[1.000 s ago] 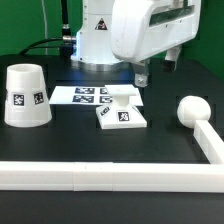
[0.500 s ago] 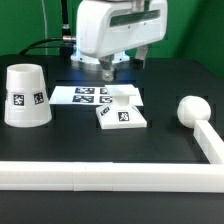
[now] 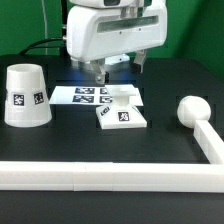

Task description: Assemble lamp

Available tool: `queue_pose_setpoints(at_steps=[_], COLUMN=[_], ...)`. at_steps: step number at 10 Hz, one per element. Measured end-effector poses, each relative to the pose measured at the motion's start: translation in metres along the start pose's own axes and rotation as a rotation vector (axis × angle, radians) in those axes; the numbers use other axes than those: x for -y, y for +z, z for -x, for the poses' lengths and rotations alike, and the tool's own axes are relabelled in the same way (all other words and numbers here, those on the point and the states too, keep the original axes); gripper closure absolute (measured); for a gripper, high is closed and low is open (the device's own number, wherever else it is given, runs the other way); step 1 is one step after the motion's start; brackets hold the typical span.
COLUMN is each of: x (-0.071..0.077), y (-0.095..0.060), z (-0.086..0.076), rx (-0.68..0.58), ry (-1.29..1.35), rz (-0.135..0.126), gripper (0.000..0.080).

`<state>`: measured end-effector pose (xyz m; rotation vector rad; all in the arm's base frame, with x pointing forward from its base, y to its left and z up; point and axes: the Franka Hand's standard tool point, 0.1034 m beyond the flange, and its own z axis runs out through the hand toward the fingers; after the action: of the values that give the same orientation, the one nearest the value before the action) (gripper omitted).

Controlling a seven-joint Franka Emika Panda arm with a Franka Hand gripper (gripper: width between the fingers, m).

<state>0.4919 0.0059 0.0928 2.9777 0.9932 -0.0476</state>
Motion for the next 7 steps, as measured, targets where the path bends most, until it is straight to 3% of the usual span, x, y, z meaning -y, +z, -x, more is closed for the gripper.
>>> queue_pose_setpoints(at_steps=[3, 7], x=[0.008, 0.013], y=[0.011, 0.013], z=[0.011, 0.01], rx=[-0.003, -0.007], ry=[0.311, 0.549], rz=[-0.028, -0.051], gripper=[0.01, 0.01])
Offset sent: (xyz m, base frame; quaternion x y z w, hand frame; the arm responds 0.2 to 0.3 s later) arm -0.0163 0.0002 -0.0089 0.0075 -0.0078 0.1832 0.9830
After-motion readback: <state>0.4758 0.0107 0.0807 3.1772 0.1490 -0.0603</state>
